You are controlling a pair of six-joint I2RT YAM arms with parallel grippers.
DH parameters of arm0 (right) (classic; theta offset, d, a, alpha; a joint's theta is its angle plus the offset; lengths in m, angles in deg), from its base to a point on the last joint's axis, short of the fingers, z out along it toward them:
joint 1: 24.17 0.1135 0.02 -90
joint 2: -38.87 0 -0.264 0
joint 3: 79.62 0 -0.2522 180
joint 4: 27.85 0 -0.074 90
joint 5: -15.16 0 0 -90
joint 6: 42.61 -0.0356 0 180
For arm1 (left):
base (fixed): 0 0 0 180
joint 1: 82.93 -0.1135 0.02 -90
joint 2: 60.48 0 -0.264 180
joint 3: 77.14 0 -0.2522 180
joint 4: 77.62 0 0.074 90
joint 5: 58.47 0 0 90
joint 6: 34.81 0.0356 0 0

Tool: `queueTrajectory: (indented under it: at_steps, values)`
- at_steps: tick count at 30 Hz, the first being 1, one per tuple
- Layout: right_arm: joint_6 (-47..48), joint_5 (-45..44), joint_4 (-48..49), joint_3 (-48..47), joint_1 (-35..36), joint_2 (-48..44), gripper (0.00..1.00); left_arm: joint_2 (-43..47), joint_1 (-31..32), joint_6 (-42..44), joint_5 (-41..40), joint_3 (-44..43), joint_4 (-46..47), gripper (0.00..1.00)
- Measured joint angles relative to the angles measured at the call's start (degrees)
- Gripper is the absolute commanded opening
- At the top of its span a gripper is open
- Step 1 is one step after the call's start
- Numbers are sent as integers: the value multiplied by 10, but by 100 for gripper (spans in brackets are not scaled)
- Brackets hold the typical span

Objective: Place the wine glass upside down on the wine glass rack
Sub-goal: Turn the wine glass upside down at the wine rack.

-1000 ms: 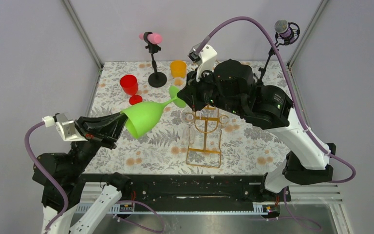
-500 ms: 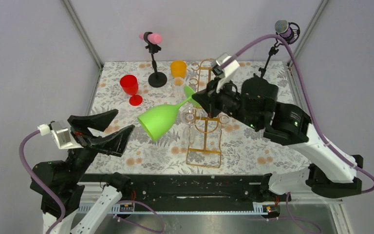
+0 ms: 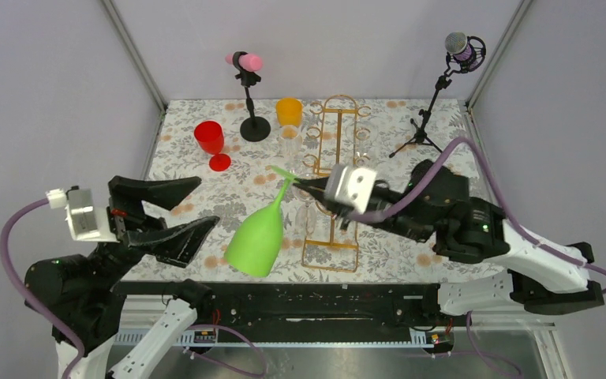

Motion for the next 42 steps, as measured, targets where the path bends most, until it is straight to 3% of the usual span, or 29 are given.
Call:
queueTrajectory:
  at_steps: [7, 13, 19, 21, 24, 32, 36, 39, 42]
  values:
    - [195, -21, 53, 35, 81, 52, 0, -30, 0, -7, 66, 0, -25, 84]
    - [279, -39, 114, 50, 105, 59, 0, -29, 0, -3, 100, 0, -45, 73]
    - [349, -69, 186, 50, 149, 61, 0, -34, 0, -5, 139, 0, -48, 68]
    - [372, -73, 198, 50, 162, 63, 0, -37, 0, -7, 144, 1, -48, 60]
    - [401, -74, 212, 55, 174, 68, 0, -41, 0, -12, 150, 1, -48, 48]
    - [450, -68, 207, 56, 193, 94, 0, -52, 0, -17, 171, 1, -48, 40]
    - [460, -63, 201, 56, 194, 100, 0, -52, 0, -19, 175, 3, -48, 27]
    - [466, -63, 201, 56, 194, 100, 0, -52, 0, -21, 180, 4, -48, 26]
    - [469, -63, 201, 55, 194, 100, 0, -53, 0, -21, 186, 4, -47, 33]
